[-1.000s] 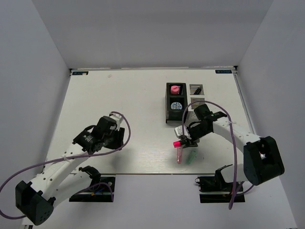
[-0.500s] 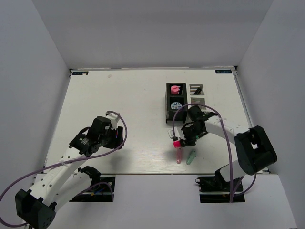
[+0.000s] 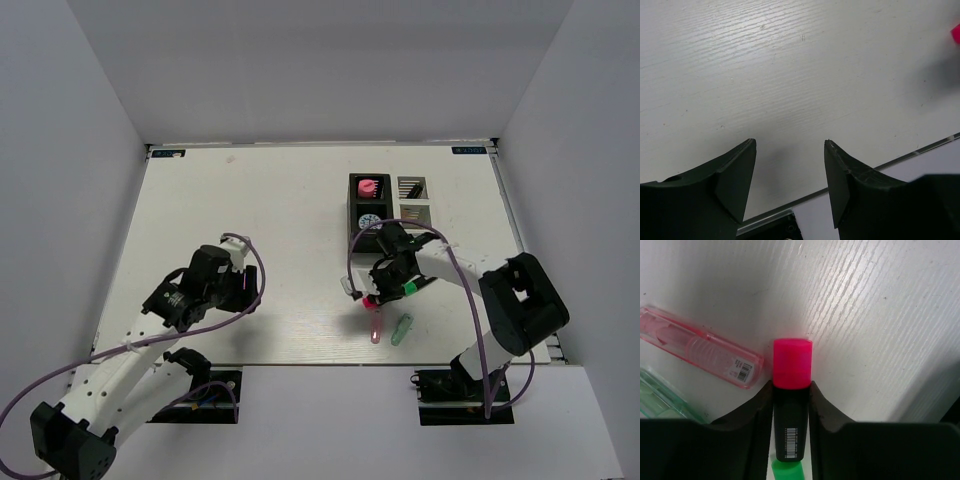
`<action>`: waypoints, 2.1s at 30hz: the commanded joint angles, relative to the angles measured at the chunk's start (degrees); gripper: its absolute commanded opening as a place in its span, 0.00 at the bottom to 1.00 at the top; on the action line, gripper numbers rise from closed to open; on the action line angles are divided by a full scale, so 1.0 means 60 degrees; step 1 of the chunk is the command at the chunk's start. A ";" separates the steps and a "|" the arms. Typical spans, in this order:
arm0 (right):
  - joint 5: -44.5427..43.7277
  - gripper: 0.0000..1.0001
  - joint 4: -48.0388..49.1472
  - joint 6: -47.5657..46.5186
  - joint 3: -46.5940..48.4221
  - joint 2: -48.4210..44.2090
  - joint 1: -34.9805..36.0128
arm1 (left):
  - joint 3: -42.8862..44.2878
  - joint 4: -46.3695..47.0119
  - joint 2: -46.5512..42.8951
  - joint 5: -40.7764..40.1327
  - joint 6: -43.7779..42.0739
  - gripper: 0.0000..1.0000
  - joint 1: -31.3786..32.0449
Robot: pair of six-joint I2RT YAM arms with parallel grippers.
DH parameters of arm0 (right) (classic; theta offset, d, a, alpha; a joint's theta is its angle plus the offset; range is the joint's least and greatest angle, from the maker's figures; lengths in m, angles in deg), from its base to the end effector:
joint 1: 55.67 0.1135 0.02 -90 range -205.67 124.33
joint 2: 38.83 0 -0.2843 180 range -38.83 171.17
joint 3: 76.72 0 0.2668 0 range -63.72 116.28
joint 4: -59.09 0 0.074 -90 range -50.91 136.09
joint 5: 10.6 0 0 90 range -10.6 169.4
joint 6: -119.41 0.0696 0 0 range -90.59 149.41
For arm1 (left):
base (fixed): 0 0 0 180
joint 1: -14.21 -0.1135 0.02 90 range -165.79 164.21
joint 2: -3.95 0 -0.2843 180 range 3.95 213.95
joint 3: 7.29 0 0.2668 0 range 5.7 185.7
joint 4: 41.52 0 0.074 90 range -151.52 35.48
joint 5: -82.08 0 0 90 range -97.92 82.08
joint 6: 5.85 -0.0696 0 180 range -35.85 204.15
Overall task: Sort the stationery into containers
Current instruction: Grab a piece of stationery with the right arm, then place the stationery into the container
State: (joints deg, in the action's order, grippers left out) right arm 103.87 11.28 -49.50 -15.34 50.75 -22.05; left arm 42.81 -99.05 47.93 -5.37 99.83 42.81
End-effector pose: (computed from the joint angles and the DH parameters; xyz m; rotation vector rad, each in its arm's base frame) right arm 0.2224 0.1825 0.1384 -2.3064 1.4530 0.4166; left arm 0.1480 -0.0842 0.2272 0.3015 2.4890 -0.3825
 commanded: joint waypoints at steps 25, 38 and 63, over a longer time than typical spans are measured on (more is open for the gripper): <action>-0.8028 0.00 0.6308 1.0090 0.2209 -0.2816 -0.0257 | -0.0236 0.0289 -0.0110 -0.0117 -0.0109 0.67 -0.0050; -0.7463 0.00 1.1117 1.3034 0.0901 -0.1104 -0.2131 | -0.0281 0.0376 0.0139 -0.0029 -0.0167 0.67 -0.0050; -0.4431 0.22 1.3477 1.4779 0.0843 0.1315 -0.3978 | -0.0251 0.0318 0.0652 -0.0029 -0.0226 0.67 -0.0064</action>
State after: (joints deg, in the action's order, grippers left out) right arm 75.13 86.23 38.10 -10.23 59.07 -44.97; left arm 41.63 -97.78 51.76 -5.79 99.04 42.76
